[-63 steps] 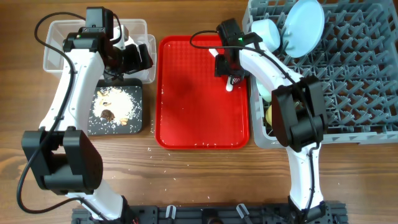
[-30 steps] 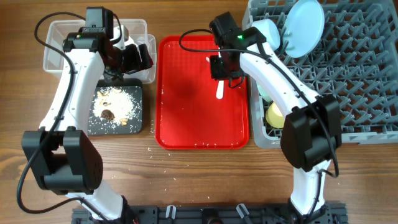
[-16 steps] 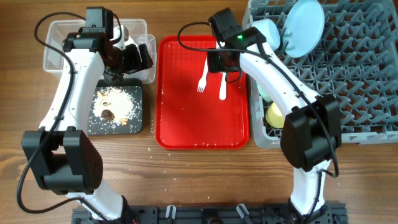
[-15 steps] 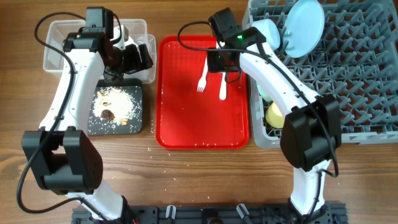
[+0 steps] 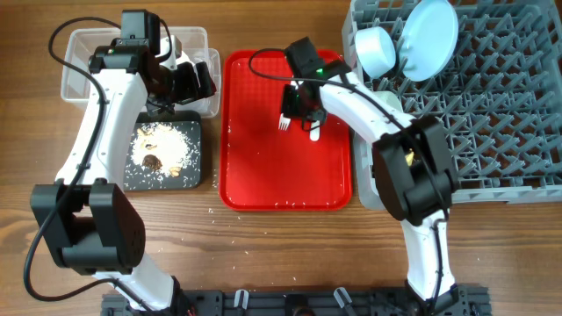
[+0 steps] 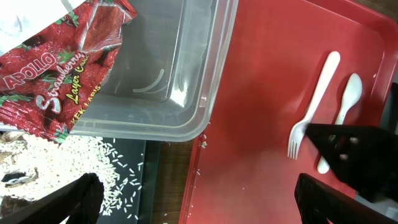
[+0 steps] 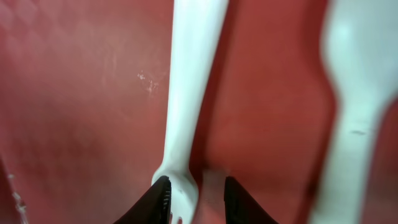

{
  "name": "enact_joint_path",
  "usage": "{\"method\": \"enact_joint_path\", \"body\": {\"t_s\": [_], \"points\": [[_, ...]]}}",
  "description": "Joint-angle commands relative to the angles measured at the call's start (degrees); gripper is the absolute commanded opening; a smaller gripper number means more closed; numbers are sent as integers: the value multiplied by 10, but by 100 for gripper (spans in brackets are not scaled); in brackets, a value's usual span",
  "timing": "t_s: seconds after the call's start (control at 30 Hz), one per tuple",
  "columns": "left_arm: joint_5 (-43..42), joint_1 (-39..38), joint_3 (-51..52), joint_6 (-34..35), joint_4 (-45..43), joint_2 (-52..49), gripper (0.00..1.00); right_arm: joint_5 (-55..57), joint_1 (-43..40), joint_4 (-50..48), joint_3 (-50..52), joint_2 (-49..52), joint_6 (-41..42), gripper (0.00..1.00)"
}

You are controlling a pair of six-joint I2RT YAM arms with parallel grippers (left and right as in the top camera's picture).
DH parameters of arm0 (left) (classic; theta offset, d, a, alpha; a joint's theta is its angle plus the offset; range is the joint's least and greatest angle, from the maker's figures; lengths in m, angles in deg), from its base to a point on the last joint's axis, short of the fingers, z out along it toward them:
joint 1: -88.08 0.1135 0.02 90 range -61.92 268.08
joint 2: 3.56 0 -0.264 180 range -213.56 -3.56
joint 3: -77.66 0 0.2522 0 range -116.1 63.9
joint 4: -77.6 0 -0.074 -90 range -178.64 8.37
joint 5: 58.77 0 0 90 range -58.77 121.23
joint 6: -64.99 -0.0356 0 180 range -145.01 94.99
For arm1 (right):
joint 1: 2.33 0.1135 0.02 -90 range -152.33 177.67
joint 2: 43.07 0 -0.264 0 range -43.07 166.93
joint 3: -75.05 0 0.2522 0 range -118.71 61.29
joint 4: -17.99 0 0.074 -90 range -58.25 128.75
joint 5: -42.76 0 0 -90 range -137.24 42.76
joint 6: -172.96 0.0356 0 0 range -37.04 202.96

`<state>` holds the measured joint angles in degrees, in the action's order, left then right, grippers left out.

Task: Sort waste into correct bins and load items into the dishwasher rack
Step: 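Move the right gripper to the red tray and grasp the white fork, then carry the white fork to the rack and drop it in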

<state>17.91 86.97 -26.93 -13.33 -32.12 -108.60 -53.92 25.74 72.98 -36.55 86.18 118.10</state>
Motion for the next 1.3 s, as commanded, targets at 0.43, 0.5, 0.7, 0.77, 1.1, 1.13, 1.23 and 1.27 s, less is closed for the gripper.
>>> {"method": "enact_joint_path", "body": {"t_s": [0.43,0.5,0.7,0.77,1.1,1.13,1.23,1.27], "points": [[1,-1,-8,-1,-2,10,100,-2,9,-70,5,74,29,30],[1,-1,-8,-1,-2,10,100,7,9,-69,5,75,30,25],[1,-1,-8,-1,-2,10,100,11,9,-69,5,75,40,4],[1,-1,-8,-1,-2,10,100,10,9,-67,5,75,38,4],[1,-1,-8,-1,-2,10,100,-24,6,61,-52,-63,-128,4],[1,-1,-8,-1,-2,10,100,-24,4,77,-54,-90,-143,4],[1,-1,-8,-1,-2,10,100,9,-11,147,-53,-200,-156,4],[1,-1,-8,-1,-2,10,100,29,-20,171,-53,-236,-155,4]]}}
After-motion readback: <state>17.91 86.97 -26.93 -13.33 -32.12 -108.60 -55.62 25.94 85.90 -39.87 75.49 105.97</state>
